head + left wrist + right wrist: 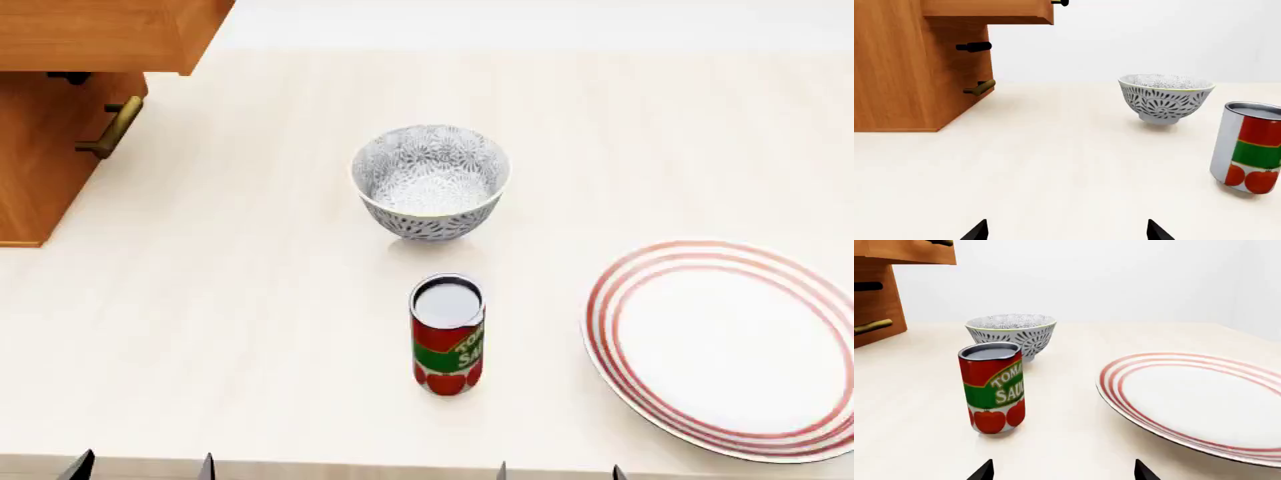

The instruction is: Put the bowl on the plate.

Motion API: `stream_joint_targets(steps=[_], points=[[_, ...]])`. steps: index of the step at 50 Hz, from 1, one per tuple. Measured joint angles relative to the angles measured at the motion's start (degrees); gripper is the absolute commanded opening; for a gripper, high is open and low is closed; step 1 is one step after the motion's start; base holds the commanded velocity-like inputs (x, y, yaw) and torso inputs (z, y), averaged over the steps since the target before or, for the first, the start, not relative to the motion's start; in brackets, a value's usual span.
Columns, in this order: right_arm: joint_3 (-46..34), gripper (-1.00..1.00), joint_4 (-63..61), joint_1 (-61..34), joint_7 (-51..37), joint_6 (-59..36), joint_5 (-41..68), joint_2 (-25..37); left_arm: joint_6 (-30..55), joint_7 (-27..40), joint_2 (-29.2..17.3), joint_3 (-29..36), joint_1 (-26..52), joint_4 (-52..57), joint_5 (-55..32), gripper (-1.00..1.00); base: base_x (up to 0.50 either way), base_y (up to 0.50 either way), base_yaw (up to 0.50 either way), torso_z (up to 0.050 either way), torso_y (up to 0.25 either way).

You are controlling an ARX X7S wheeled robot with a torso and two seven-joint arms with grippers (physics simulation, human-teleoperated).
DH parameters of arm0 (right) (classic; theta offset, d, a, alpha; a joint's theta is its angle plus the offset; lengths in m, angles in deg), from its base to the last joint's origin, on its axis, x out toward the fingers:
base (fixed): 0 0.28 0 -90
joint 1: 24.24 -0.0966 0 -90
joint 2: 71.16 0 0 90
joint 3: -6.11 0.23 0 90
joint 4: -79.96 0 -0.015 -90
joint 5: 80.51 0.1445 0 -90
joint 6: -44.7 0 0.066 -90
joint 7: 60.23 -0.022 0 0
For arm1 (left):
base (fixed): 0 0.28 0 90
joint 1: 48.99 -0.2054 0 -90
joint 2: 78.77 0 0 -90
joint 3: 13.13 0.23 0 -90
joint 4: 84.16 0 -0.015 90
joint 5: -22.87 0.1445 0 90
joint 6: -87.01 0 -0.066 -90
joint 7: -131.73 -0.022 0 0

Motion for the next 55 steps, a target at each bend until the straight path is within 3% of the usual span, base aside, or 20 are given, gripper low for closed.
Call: stream_joint_targets(steps=[25,55], points=[[-2.85,1.0,-5.76,-0.49,-2.26,-6.06,2.93,4.32,-1.97,1.92,-3.39,3.95,-0.66,0.19,-1.76,1.0,0.0,0.0,0.0,0.0,0.0],[-1.77,1.0,-13.26,-2.77,-4.31,-15.54,5.36,8.68,0.34,5.17,-5.69,4.35,1.8,3.14,-5.5,1.0,0.0,0.0,0.0,0.0,0.0]])
